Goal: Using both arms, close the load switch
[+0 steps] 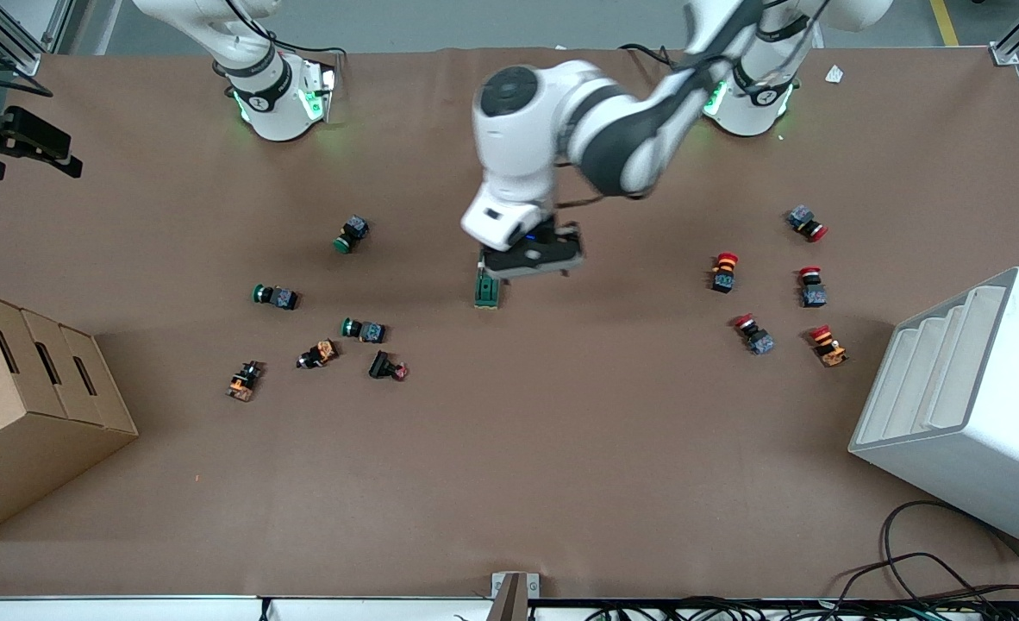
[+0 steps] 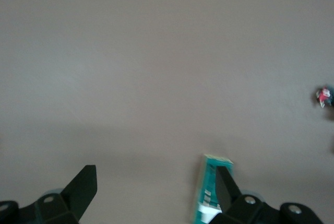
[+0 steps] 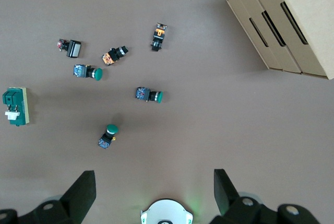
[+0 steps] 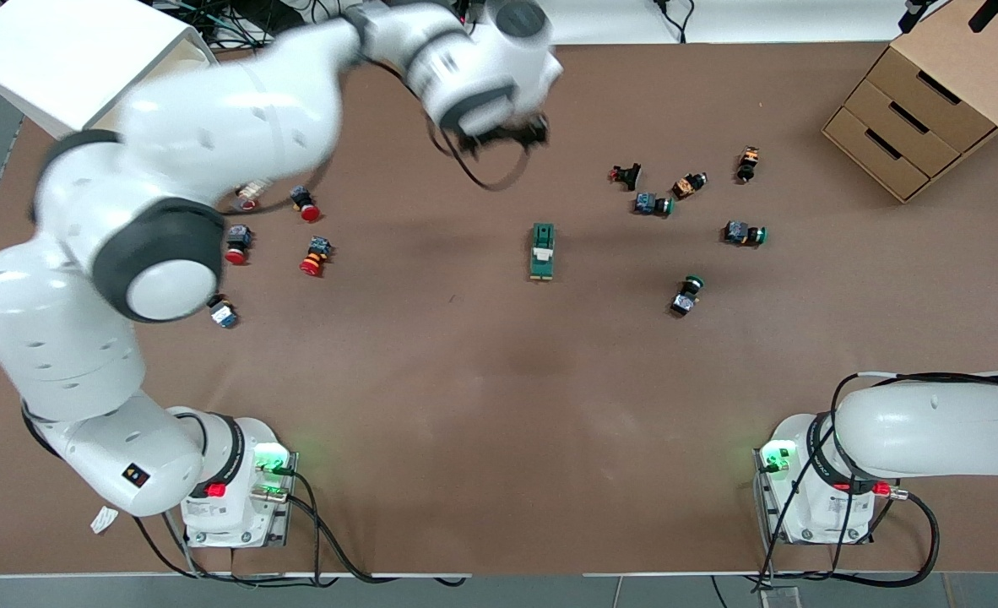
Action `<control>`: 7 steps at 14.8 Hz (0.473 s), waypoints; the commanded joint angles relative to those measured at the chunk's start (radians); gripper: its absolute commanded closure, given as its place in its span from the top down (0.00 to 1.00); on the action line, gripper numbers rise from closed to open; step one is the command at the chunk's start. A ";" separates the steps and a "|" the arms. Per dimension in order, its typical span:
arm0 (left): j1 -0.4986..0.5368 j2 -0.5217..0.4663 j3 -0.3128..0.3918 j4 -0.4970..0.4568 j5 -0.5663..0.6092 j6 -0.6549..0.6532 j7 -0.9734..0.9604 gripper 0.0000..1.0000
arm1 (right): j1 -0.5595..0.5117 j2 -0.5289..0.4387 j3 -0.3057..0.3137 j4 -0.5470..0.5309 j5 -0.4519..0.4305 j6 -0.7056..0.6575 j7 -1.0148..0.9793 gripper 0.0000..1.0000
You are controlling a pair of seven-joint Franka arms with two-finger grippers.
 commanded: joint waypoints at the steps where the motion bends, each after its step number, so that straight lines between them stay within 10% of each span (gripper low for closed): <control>1: -0.124 0.073 0.005 0.012 0.108 0.015 -0.293 1.00 | -0.021 0.027 0.009 0.005 -0.001 0.004 -0.007 1.00; 7: -0.328 0.135 0.005 -0.181 0.521 0.133 -0.855 1.00 | -0.078 0.171 0.010 0.004 0.015 0.084 -0.011 1.00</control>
